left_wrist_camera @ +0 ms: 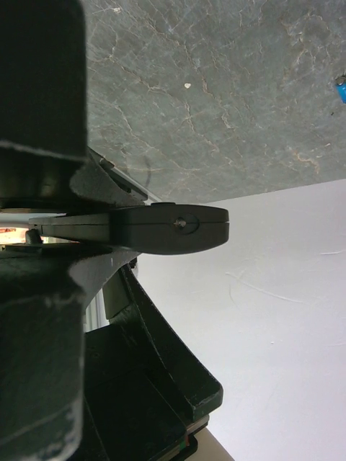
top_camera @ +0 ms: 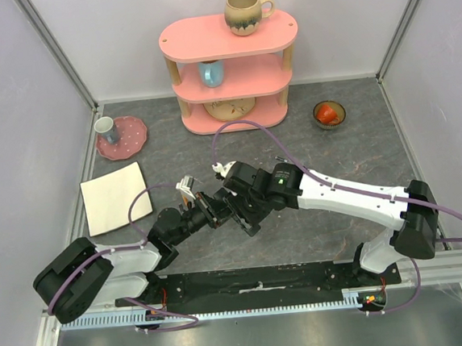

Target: Load the batteries into the remote control

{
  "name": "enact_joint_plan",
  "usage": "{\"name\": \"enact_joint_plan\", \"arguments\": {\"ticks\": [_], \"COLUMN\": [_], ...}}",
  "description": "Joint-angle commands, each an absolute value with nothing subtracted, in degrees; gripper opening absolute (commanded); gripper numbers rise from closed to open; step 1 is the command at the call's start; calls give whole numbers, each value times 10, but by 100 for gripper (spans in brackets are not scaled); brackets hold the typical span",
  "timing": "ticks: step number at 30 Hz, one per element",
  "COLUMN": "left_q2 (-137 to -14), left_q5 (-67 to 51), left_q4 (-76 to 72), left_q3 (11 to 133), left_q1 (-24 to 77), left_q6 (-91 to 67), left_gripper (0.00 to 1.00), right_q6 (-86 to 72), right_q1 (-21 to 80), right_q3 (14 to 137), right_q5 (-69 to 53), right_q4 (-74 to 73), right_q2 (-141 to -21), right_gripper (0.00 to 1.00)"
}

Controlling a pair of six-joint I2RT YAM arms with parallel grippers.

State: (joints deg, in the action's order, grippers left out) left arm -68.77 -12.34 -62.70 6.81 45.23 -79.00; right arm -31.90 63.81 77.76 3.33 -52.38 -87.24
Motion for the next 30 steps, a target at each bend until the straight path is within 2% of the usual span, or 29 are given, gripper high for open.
{"name": "enact_joint_plan", "arguments": {"ticks": [1, 30], "left_q2": [-657, -694], "left_q5": [-192, -174], "left_q4": [-853, -861], "left_q3": [97, 108], "left_q1": [490, 546], "left_q6": [-817, -803], "left_gripper": [2, 2], "right_q6": [-311, -319], "right_q1": [615, 594], "right_q3": [804, 837], "right_q5": [72, 109], "right_q4": [-434, -367], "right_q2": [-894, -903], "right_gripper": [0, 0]}}
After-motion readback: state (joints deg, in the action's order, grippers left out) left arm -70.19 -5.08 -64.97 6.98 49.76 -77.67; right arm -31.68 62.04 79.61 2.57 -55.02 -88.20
